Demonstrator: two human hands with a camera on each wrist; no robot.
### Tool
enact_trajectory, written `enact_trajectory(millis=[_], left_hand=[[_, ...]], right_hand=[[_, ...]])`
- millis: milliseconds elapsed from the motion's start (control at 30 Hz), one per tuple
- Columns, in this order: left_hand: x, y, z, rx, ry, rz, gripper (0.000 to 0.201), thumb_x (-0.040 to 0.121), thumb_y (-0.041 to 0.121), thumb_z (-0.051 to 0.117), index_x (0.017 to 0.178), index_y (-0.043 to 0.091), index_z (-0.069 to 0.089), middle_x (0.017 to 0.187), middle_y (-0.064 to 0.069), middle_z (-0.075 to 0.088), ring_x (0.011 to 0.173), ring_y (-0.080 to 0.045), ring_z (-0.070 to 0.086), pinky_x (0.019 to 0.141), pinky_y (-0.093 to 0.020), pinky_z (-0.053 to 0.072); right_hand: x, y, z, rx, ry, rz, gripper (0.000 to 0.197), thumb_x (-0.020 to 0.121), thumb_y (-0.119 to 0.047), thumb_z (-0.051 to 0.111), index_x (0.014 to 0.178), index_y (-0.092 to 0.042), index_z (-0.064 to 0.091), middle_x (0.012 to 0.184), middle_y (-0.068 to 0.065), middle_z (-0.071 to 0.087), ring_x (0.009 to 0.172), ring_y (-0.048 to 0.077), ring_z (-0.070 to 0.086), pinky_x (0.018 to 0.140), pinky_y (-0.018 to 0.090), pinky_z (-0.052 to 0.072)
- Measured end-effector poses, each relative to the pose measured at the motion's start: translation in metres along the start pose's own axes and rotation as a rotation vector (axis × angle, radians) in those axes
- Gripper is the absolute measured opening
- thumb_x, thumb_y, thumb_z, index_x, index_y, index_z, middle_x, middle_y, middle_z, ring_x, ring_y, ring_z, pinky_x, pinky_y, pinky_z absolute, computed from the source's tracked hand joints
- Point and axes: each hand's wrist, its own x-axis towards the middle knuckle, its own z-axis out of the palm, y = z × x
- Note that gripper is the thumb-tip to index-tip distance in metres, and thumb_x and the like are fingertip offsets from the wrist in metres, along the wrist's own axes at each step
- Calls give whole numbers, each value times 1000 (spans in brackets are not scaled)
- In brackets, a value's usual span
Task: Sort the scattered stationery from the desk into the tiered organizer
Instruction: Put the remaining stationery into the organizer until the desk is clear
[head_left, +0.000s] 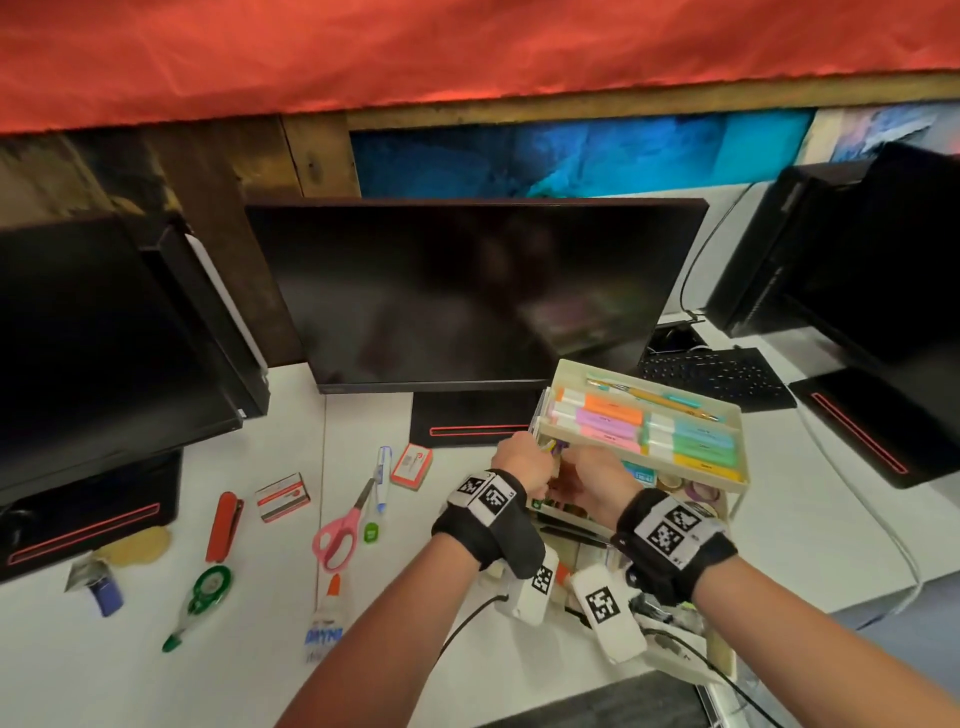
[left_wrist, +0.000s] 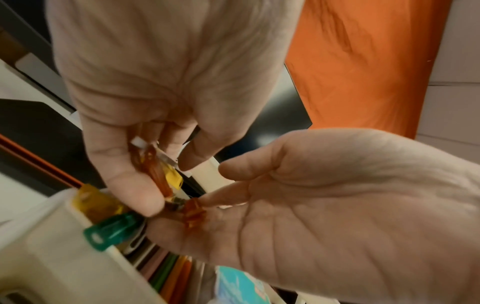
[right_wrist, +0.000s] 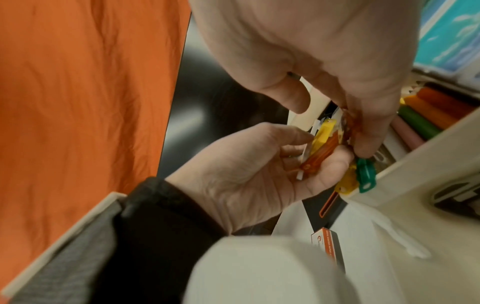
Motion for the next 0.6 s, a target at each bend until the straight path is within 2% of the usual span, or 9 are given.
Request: enact_trajectory(millis=[67, 133, 267, 367, 500, 600], left_hand=[[0, 1, -1, 13, 34, 5, 29, 89, 11, 45, 108, -4, 62, 100, -20, 70, 92, -32, 69, 84, -38, 56], [1, 1, 0, 0, 46, 11, 30, 89, 12, 44, 110, -2, 62, 104, -21, 69, 97, -33, 67, 88, -40, 54], [1, 1, 1, 87, 67, 41, 27, 88, 10, 48, 108, -1, 63, 107, -20, 67, 99, -31, 65, 88, -37, 54], [0, -4, 3, 149, 93, 87, 25, 88, 9, 50, 106, 1, 66, 106, -18, 66, 98, -30, 64, 86, -37, 53], [-2, -10, 5, 177, 120, 125, 30, 88, 7, 51, 114, 7, 65, 118, -14, 62, 107, -30, 59, 95, -39, 50], [-2, -13, 6, 176, 128, 151, 32, 90, 5, 52, 119, 8, 62, 123, -12, 59, 112, -28, 57, 96, -37, 49]], right_hand=[[-1, 2, -2, 7, -32, -31, 24, 96, -1, 31, 107, -5, 52, 83, 16, 59, 69, 24, 58, 64, 34, 51], [-3, 2, -4, -2, -52, -49, 21, 96, -1, 33, 101, -9, 52, 84, 14, 59, 73, 23, 59, 63, 33, 52], [1, 5, -8, -17, -28, -58, 20, 97, -7, 39, 111, -13, 52, 101, 12, 61, 98, 28, 60, 83, 40, 54], [5, 7, -10, -87, -14, -92, 19, 96, -12, 41, 107, -24, 51, 109, 9, 59, 104, 25, 57, 96, 45, 48], [6, 8, -11, -83, -31, -100, 25, 96, -13, 43, 116, -25, 51, 118, 6, 59, 110, 24, 56, 97, 43, 47], [5, 6, -10, -97, -19, -100, 19, 96, -15, 45, 109, -28, 52, 113, 5, 59, 108, 22, 57, 98, 42, 47]])
